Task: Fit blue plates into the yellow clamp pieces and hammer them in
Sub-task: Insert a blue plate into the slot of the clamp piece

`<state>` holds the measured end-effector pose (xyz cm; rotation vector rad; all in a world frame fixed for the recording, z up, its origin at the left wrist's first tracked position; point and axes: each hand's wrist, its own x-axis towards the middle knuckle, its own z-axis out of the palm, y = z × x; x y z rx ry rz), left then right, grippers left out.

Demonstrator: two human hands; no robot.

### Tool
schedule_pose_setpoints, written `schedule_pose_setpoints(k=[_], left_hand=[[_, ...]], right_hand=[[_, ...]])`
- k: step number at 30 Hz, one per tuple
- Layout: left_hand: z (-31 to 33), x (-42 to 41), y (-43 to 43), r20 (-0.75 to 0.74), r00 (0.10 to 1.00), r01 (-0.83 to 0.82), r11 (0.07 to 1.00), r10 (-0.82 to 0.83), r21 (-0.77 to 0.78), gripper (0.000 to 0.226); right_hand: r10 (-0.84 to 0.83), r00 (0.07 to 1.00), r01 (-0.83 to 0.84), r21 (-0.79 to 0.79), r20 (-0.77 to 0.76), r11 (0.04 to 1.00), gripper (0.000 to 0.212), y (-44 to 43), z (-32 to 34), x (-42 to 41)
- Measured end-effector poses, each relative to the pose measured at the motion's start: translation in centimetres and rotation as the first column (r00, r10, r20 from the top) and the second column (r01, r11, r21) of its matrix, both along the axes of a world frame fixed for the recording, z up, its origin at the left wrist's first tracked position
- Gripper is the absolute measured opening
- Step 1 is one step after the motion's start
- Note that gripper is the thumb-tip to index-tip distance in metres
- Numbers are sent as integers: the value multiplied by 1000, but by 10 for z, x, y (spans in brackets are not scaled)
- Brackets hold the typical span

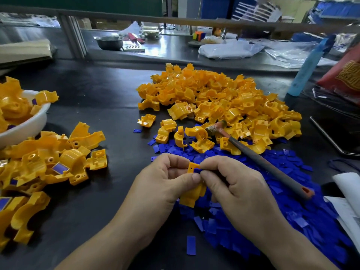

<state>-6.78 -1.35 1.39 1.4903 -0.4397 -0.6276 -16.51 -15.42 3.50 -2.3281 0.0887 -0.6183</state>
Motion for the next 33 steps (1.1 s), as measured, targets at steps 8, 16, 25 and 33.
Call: schedule_pose_setpoints(k=[8,16,25,33], left_hand=[[2,-1,1,-32,998,46,998,-47,-41,23],[4,-2,1,-95,995,18,996,-26,-83,33],[7,-5,1,-143,988,37,991,-56,-132,21],[7,-6,2,-120,992,31,995,-42,-92,29]], right_hand=[[-25,998,32,119,-65,992,17,-2,0,1],[97,989,-32,469,-115,883,22,0,2,0],[122,990,-55,618,-68,784,25,-2,1,1],[115,991,-68,490,-66,869,22,-1,2,0]])
